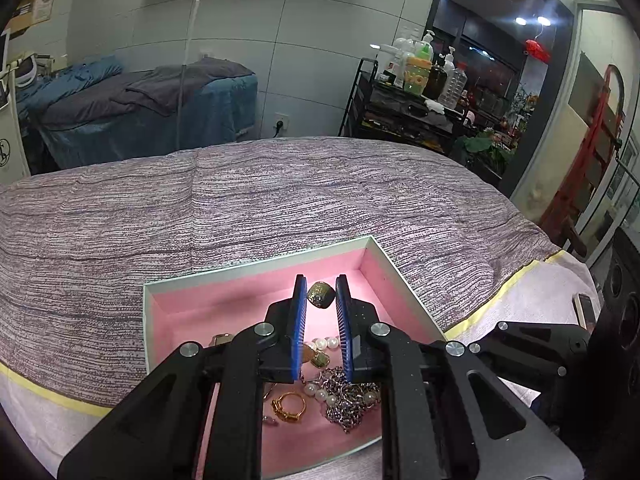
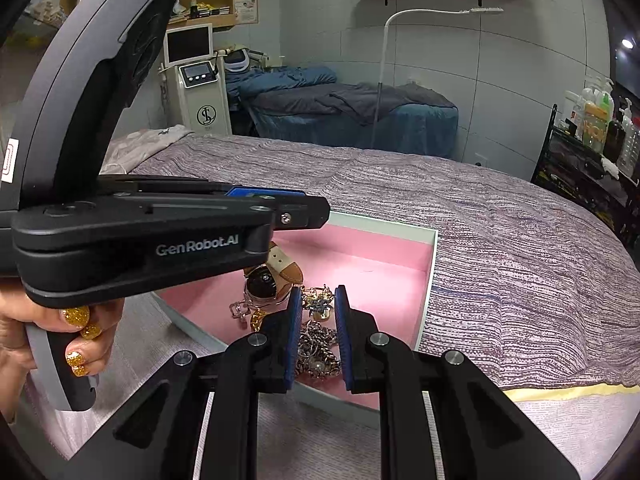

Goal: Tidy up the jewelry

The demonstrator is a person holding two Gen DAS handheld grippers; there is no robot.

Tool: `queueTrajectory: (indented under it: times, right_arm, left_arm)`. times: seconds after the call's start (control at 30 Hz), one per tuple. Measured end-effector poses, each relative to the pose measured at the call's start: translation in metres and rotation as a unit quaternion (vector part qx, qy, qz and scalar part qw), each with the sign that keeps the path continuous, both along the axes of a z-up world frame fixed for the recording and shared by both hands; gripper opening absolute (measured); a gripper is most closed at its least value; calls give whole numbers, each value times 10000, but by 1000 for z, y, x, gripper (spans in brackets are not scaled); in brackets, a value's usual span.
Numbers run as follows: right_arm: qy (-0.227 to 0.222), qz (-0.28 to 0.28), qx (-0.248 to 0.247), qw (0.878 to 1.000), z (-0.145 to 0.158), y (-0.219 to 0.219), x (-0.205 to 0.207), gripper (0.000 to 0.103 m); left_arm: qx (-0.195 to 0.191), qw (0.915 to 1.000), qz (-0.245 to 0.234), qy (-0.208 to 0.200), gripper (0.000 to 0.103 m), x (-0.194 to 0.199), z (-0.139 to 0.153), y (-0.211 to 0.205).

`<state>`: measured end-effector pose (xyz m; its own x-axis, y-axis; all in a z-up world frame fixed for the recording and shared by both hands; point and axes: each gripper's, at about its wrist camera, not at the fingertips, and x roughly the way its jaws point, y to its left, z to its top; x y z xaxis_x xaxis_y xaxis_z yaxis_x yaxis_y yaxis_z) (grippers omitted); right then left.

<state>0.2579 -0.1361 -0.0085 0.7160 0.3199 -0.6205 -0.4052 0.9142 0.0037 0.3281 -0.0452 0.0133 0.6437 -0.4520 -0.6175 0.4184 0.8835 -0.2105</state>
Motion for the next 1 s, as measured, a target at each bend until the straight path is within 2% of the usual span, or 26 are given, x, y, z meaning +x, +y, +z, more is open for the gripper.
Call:
queueTrajectory:
  times: [0.27, 0.47, 0.5, 0.53, 0.57, 0.6, 0.63, 0.73, 0.83, 0.87, 1.0]
  right_arm:
    - [94, -82, 84, 9999, -4, 1, 7, 16]
    - [73, -125, 110, 9998, -5, -1, 7, 19]
    - [50, -125, 100, 9999, -4, -1, 6, 21]
    - [13, -121, 100, 9999, -4, 0, 5, 30]
    - [-40, -121, 112, 9999, -3, -1, 3, 40]
    - [-105, -139, 121, 9998, -1, -1, 1, 44]
    - [-161, -159, 119, 9997, 0, -1, -1, 50]
    - [-303, -202, 74, 9993, 3, -2, -5, 65]
    - [-381, -243, 9, 9990, 4, -3, -6, 70]
    - [-407, -264, 5, 9988, 5, -3, -7, 76]
    - [-531, -342, -31, 9980, 7, -6, -9, 85]
  left_arm:
    - [77, 9995, -86, 277, 15, 23, -14, -12]
    - [181, 9997, 13, 169, 17, 27, -13, -14]
    - [209, 9997, 38, 142, 23, 27, -12, -14]
    - [218, 9997, 57, 114, 38, 27, -12, -13]
    - [215, 9997, 96, 67, 48, 26, -11, -12]
    - [209, 9996, 177, -19, 63, 25, -10, -10]
    - [201, 9994, 266, -107, 70, 24, -8, -7]
    - [172, 9981, 534, -235, 84, 22, -5, 2]
    - [43, 9972, 694, -291, 91, 21, -2, 13]
    - [14, 9967, 754, -300, 93, 21, -1, 16]
    - [-29, 9956, 873, -348, 95, 17, 0, 28]
